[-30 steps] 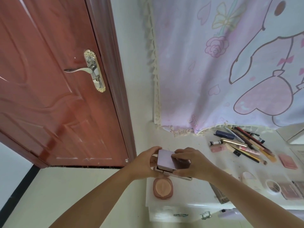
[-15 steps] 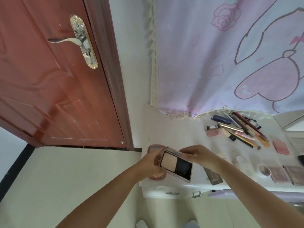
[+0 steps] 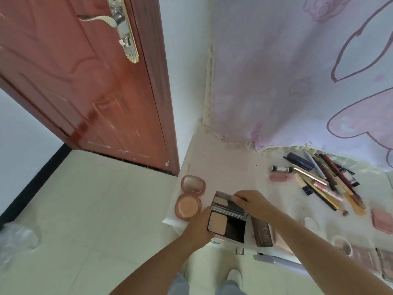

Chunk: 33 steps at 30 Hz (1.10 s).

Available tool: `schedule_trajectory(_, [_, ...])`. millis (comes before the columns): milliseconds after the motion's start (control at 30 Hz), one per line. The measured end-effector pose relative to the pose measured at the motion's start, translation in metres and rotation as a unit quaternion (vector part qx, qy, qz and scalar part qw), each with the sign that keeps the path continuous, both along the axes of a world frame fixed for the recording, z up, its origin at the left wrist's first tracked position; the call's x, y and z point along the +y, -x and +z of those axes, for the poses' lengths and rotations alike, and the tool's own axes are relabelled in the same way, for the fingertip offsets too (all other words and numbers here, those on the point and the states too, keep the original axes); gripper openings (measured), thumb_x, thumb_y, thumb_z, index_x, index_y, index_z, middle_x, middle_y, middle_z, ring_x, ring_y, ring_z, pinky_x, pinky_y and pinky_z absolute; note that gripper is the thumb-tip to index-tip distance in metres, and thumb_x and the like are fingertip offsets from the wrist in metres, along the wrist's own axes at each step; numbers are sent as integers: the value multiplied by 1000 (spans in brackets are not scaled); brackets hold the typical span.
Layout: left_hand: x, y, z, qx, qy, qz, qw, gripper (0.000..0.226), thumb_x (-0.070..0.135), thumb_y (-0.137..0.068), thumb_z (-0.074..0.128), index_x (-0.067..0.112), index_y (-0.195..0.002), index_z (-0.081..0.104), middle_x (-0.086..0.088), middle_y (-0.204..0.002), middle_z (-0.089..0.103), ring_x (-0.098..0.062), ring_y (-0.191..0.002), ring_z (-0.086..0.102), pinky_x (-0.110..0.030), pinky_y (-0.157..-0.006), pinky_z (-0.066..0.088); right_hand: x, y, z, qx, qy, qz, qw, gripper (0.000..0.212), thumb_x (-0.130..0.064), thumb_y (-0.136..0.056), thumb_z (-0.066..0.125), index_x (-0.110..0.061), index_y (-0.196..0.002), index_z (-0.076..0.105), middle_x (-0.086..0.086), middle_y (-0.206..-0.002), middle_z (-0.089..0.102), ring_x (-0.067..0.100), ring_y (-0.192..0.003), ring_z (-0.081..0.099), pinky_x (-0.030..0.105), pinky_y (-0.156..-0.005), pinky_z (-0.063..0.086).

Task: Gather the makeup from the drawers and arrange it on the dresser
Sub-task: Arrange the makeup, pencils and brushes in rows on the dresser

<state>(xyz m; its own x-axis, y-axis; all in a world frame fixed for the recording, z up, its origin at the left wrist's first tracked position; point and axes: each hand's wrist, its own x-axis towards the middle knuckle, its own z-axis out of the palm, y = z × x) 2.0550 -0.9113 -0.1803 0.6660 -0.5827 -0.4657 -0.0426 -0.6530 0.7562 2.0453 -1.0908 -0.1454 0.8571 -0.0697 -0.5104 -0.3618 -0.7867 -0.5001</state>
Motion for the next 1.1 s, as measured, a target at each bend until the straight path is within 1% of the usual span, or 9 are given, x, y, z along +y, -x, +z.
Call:
schedule_trajectory(133, [-12,4,-6,-34,-68,65,995,38,5,-85,55,8,-122,48,-5,-112,56,-23,-108,55,-20,-83,40,-3,-8,-6,-23,-6,28,999,25,-28,-97,39,-15,-92,60,-11,-70,51,7,-67,46,9,-55,30])
schedule_trajectory(267, [-16,14,-8,-58,-166,90,980,36,12,-89,52,13,-124,43,-3,-125,51,-20,-108,54,-24,-86,43,-4,-12,-14,-69,7,32,997,30,-26,-97,40,-8,-105,63,5,-99,66,14,-84,54,16,-70,33])
schedule_trajectory(400, [-18,28,-10,-89,-209,112,967,40,17,-93,50,15,-130,35,0,-136,40,-17,-108,53,-23,-86,43,-5,-14,-17,-75,-30,19,997,30,-24,-96,42,-4,-101,64,11,-90,63,18,-79,54,21,-72,38])
schedule_trajectory(533, [-20,36,-5,-108,-241,117,957,43,22,-94,49,14,-133,33,0,-140,33,-21,-116,52,-30,-94,46,-6,-15,-22,-83,-49,41,995,30,-24,-97,41,-4,-101,64,8,-80,60,12,-67,47,14,-57,33])
schedule_trajectory(667, [-22,40,-1,-114,-265,109,951,45,23,-94,48,14,-135,30,-1,-141,31,-20,-119,49,-30,-92,45,-13,-11,-19,-99,-64,46,992,29,-21,-97,41,-18,-71,55,-9,-56,43,4,-53,38,14,-52,32])
schedule_trajectory(733, [-23,42,1,-113,-270,113,950,43,23,-94,47,14,-133,32,-2,-138,35,-20,-119,48,-30,-91,45,-20,-5,-15,-110,-64,40,991,31,-20,-96,40,-18,-71,57,-1,-62,55,13,-60,50,15,-57,37])
schedule_trajectory(900, [-34,47,10,-138,-267,102,948,40,25,-95,43,13,-131,35,-5,-131,38,-20,-121,43,-28,-95,42,-53,13,-12,-78,139,58,986,34,-34,-95,40,-15,-118,56,1,-116,63,19,-110,53,30,-94,37])
schedule_trajectory(1000, [-46,48,15,-152,-282,72,945,37,25,-95,43,10,-128,38,-8,-131,38,-21,-121,42,-29,-97,41,-60,22,-16,27,237,75,968,40,-51,-91,38,-23,-117,51,0,-113,59,20,-111,50,36,-95,32])
schedule_trajectory(1100, [-56,47,18,-158,-285,40,945,38,26,-95,44,8,-128,40,-10,-130,39,-24,-120,43,-31,-98,42,-53,22,-22,46,221,58,973,32,-53,-89,38,-23,-98,48,-2,-93,57,20,-101,54,35,-88,29])
